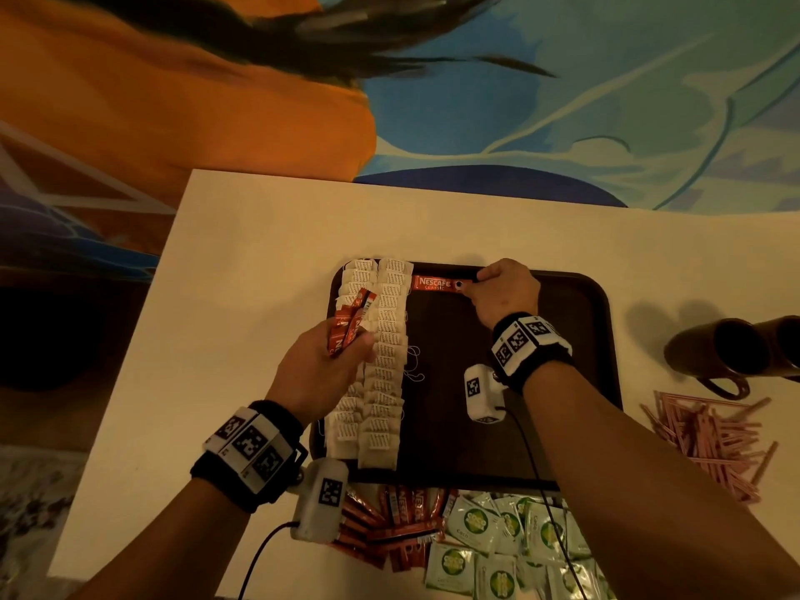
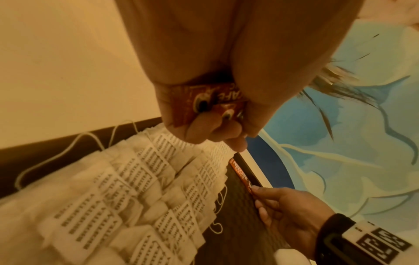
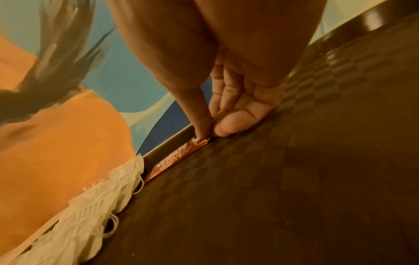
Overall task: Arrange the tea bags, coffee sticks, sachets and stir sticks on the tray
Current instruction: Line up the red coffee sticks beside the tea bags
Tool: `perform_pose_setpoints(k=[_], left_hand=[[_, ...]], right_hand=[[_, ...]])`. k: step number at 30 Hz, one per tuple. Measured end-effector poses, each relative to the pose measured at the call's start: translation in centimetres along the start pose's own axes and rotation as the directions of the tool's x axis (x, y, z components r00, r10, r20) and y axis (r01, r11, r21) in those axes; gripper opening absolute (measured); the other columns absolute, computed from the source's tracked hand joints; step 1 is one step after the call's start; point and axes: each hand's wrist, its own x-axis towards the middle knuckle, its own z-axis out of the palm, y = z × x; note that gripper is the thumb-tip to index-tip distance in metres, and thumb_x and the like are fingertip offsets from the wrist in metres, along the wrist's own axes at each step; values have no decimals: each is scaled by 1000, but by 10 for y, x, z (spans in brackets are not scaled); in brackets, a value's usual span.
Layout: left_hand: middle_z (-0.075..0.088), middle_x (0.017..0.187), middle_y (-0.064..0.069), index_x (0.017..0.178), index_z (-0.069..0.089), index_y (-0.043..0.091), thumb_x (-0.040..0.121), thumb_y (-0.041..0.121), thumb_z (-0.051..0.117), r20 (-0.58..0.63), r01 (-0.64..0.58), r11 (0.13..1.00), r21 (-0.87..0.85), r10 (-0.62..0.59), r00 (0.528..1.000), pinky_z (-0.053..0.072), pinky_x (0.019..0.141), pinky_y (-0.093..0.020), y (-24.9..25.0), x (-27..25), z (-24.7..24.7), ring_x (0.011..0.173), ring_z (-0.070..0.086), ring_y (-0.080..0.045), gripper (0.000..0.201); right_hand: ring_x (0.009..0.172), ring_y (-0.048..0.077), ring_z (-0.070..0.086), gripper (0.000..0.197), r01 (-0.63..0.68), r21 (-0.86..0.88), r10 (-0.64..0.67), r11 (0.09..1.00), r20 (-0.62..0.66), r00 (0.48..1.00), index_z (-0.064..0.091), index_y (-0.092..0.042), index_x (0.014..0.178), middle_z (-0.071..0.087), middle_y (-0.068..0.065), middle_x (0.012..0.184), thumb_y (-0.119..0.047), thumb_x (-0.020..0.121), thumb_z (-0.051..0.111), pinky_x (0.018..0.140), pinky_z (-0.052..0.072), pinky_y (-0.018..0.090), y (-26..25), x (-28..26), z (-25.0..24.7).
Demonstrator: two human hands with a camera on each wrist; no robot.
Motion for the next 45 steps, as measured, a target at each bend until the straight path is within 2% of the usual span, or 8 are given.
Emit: perform_pose_setpoints(k=[6,15,21,26,29,33,40,45], left_hand=[[64,59,17,89,68,17,101,33,59,17,27,1000,5,-27,999,46,61,-30,-8,-7,3,48,53,-1,21],[75,80,0,90,67,23,100,37,60,22,14,1000,-12,-14,1000,53,64,-41,-8,-2,5,57,60,-12,18],[70,68,12,91,67,17,101,34,59,63,2,1000,1,-2,998,49,58,-34,2,2,11,53,58,-9,21],[74,76,9,94,67,16,103,34,58,133,-34,999,-30,38,990,47,56,-34,12,6,12,54,57,-10,22],[78,87,3,97,66,17,103,36,57,214,-86,996,-26,90,973,45,57,-33,17,6,12,56,58,-13,22],[78,92,2,104,68,17,102,36,59,293,-69,997,-44,79,953,46,57,-34,21,3,11,60,59,-14,21],[78,93,-2,106,70,14,102,29,61,189,9,987,-163,22,982,44,55,-30,16,-1,0,60,54,-14,18],[78,94,-11,110,69,9,101,38,60,148,156,906,-393,-105,983,37,48,-25,23,0,2,55,44,-12,32]], right_hand=[[89,19,67,35,-23,-49,22,999,-12,1000,66,-15,108,67,7,109,-28,82,87,69,54,29,-4,0,2],[92,20,66,37,-1,-88,0,996,-5,1000,65,-14,111,67,7,111,-32,84,84,71,53,30,-6,-3,-3],[90,14,68,20,141,-20,-141,990,42,989,70,-21,102,71,-1,103,-34,89,78,74,54,25,-13,-24,-11],[90,3,68,22,331,240,-404,913,405,820,74,-33,108,74,-13,100,-42,88,77,76,54,26,-20,-67,-19],[87,5,65,29,379,262,-461,887,480,746,73,-33,116,72,-12,104,-37,87,79,71,50,22,-18,-79,-17],[75,-3,66,10,339,334,-465,879,451,762,77,-15,99,74,-10,86,-18,89,78,62,47,11,-15,-84,-20],[70,14,65,5,195,460,-371,866,331,868,76,-14,96,77,7,86,-16,92,74,63,52,28,-2,-79,-46],[66,18,62,12,217,505,-434,836,364,824,74,-13,105,75,9,80,-13,94,72,58,50,25,1,-84,-53]])
